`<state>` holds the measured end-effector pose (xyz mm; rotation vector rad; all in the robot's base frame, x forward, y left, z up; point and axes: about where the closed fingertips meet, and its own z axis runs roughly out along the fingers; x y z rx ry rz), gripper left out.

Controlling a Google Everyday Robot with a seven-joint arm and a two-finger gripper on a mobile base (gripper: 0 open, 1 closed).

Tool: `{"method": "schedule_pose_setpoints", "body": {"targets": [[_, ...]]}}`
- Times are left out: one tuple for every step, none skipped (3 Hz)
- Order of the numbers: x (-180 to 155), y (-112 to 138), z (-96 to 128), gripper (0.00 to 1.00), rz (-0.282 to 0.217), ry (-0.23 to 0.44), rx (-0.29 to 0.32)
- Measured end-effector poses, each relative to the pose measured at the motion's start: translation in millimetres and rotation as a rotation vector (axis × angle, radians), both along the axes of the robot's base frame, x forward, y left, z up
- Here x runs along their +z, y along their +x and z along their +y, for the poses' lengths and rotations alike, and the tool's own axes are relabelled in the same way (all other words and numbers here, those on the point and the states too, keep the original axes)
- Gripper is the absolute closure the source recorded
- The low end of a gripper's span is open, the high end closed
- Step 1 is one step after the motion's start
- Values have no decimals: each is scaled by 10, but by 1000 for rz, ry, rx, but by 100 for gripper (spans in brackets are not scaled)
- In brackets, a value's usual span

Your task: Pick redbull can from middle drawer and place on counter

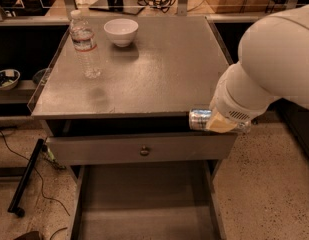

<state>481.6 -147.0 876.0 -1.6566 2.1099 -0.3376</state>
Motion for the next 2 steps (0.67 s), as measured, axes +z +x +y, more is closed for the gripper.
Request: {"method": "schedule_pose_setpoints", "body": {"targets": [[58,175,-107,100,6,27,-7],[194,368,-134,100,1,34,3]]}}
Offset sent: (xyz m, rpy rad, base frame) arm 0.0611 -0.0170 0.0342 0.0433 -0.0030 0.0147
